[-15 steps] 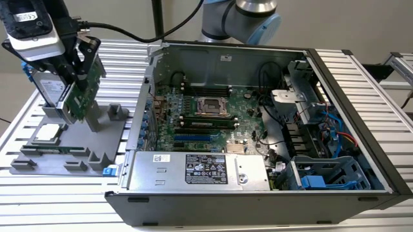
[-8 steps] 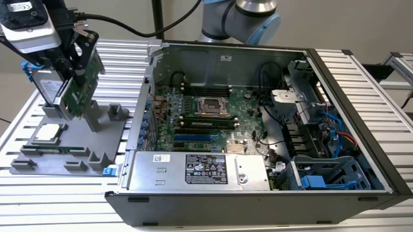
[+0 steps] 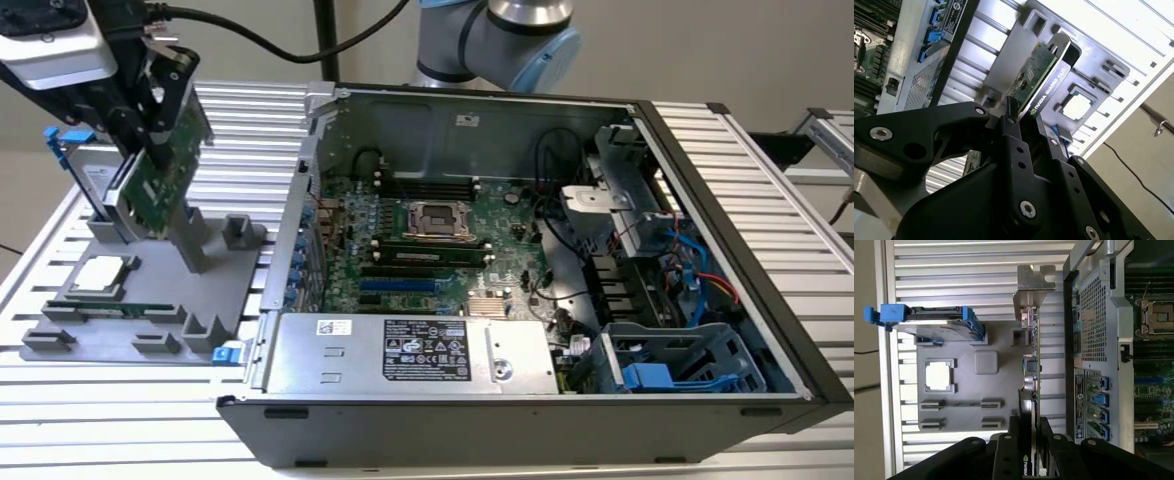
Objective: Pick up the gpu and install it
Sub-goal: 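Pick up the gpu and move the gpu toward the slot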
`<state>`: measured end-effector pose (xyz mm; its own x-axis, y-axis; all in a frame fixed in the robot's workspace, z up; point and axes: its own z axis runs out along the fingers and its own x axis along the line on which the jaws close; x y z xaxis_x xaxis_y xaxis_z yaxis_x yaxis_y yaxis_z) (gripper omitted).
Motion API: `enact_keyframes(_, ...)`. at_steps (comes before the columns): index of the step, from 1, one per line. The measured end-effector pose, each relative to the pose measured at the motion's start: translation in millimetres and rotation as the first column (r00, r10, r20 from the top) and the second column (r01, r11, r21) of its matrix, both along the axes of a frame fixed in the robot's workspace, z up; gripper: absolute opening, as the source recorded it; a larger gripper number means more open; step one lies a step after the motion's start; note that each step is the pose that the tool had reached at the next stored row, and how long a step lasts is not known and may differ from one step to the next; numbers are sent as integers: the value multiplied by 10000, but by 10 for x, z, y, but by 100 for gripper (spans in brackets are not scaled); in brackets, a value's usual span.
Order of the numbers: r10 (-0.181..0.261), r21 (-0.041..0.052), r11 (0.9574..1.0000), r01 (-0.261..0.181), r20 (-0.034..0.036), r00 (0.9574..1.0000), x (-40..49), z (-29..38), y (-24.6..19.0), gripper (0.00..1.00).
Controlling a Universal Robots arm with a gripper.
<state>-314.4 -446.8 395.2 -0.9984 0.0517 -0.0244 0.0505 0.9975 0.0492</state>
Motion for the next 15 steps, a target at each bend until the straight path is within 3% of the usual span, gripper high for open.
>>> enact_keyframes(15, 1, -1, 10000, -1, -1, 10000, 0, 194, 0, 0)
